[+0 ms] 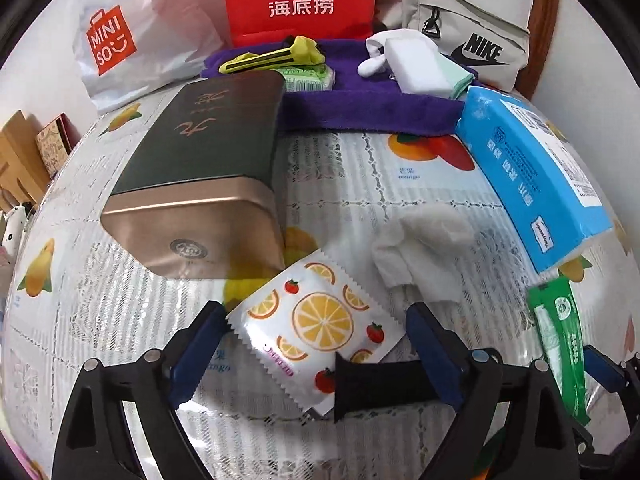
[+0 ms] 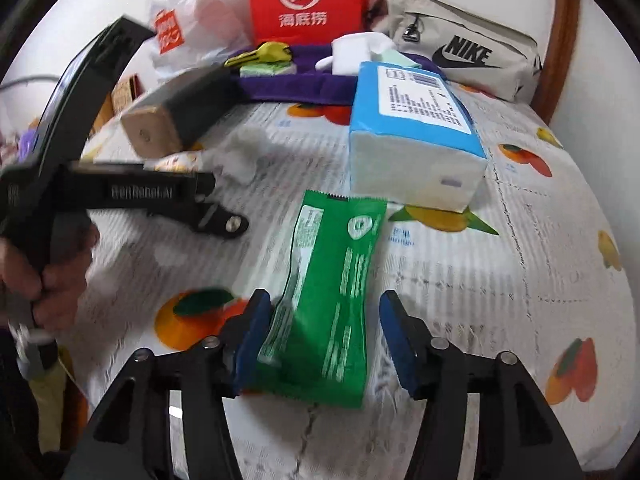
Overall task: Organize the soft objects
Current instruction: 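Grasp the green wet-wipe packet with the right tool while the left tool grasps the orange-print sachet, then lift the green packet with the right tool while the left tool lifts the orange-print sachet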
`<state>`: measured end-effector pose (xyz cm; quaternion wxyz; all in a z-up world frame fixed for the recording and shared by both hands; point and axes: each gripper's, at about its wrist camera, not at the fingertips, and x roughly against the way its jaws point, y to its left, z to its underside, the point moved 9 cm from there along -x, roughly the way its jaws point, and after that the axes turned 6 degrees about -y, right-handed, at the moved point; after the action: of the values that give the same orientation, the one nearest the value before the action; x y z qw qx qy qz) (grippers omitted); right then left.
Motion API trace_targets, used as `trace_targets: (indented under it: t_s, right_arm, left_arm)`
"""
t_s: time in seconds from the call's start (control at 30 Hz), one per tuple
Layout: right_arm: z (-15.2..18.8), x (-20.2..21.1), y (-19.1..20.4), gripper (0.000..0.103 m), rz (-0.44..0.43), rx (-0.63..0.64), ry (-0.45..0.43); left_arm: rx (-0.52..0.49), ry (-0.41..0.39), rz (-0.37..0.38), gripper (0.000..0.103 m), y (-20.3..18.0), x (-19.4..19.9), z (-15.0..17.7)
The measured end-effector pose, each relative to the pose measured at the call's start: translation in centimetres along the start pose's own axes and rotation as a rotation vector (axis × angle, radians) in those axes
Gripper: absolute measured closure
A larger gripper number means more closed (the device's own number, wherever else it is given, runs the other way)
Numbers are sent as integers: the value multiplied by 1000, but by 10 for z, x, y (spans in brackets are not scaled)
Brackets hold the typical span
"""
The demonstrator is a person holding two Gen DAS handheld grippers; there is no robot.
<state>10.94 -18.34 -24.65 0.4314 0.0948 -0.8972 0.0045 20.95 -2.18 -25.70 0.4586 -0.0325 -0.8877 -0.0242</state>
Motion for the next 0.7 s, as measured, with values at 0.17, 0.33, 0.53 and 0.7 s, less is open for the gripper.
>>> trace_targets:
  t_s: [0.17,0.33,0.53,0.7]
  right_arm:
    - [-7,-11,1,50,46,-1,-28]
    - [-9,-10,3,71,48,7,-49]
    - [-6,-6,-1,80,31,3,-58]
    - [-5,-1,-8,83,20,-30,-57]
  left_arm:
    - [-17,-36,8,39,3,5,-2]
    - [-7,-69,14,62,13,12,0]
    - [7,-69,65,73,19,19,5]
    - [54,-66,112,80,27,27,9]
